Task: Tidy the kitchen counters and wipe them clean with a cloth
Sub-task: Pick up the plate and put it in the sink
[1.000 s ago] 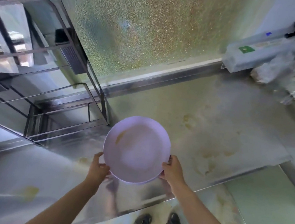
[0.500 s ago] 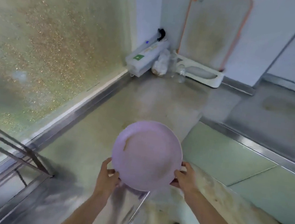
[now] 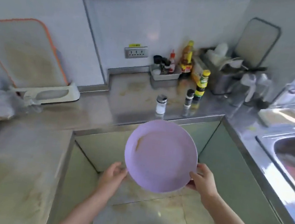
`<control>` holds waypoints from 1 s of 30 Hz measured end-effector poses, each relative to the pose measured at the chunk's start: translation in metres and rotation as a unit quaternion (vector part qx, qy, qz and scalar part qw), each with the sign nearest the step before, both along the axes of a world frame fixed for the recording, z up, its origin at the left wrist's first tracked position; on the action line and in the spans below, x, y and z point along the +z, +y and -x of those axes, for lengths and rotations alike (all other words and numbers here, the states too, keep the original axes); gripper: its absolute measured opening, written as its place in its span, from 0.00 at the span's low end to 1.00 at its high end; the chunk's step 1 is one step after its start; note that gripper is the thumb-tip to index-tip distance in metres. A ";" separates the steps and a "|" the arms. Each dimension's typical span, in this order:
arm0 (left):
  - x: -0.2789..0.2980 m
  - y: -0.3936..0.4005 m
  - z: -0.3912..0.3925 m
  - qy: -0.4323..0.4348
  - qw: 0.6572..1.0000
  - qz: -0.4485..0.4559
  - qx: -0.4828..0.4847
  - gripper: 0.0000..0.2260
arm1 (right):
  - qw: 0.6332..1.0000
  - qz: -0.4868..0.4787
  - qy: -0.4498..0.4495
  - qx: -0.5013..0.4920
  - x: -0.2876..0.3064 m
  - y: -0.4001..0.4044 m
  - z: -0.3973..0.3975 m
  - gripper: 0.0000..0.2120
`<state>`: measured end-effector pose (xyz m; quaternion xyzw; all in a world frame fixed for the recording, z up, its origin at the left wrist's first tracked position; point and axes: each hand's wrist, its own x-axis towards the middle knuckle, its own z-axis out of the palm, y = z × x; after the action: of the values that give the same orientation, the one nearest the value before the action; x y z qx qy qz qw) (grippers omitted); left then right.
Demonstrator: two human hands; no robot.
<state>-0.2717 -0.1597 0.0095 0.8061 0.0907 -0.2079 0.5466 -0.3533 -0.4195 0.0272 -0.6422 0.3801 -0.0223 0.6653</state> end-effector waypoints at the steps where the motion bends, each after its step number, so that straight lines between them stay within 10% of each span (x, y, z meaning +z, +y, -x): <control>1: 0.003 -0.030 -0.004 0.000 1.000 -0.003 -0.031 0.18 | 1.000 0.003 -0.004 -0.023 0.000 -0.028 0.009 0.09; 14: -0.006 -0.395 0.032 0.000 0.955 -0.011 -0.298 0.07 | 0.953 -0.022 0.030 -0.301 0.001 -0.320 0.163 0.10; 30: -0.036 -0.637 0.064 0.028 0.875 -0.029 -0.483 0.07 | 0.821 -0.060 0.124 -0.554 -0.127 -0.457 0.206 0.13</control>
<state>-0.3353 -0.7970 -0.0262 0.7588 -0.2883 -0.4661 0.3519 -0.5588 -0.8763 -0.0993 -0.2794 0.7518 -0.2841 0.5254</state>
